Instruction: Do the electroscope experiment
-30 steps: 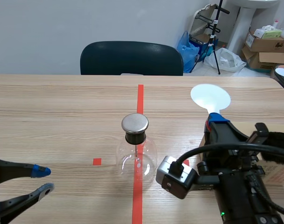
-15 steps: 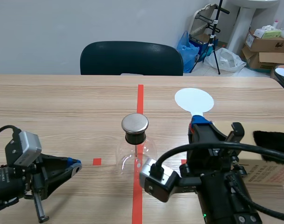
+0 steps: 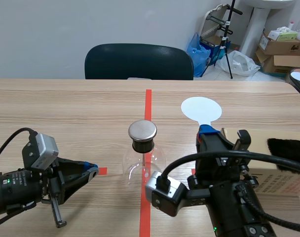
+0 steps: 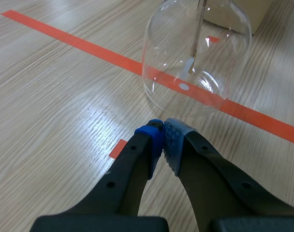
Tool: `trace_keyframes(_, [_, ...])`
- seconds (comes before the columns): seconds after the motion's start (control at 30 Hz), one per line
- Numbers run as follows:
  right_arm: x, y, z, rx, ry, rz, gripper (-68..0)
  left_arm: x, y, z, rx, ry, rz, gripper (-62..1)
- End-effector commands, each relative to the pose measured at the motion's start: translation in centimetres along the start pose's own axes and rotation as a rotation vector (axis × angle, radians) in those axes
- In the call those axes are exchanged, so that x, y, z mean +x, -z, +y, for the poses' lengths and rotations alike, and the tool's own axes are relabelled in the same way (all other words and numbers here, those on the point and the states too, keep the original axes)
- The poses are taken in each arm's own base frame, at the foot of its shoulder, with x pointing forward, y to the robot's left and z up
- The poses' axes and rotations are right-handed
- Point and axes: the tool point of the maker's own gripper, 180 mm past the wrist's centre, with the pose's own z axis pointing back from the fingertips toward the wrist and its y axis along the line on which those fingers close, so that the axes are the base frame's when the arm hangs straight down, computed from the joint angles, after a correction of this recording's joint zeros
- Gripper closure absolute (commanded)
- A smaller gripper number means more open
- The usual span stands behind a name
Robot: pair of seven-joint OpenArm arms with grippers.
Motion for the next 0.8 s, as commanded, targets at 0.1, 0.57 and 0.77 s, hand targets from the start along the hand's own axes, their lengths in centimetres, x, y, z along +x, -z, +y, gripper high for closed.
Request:
trace_keyframes(0.1, [-0.03,0.40,-0.99,-0.035,0.004,-0.005,-1.0,1.38,0.53,-0.08,-0.012,0.019,-0.049,-3.0])
trace_keyframes(0.57, [0.56,0.39,-0.99,-0.034,0.004,-0.038,-1.0,1.44,0.52,-0.42,-0.031,0.037,-0.053,-3.0])
trace_keyframes(0.77, [0.54,0.39,-0.99,-0.035,0.003,-0.037,-1.0,1.18,0.53,-0.44,-0.032,0.039,-0.039,-3.0])
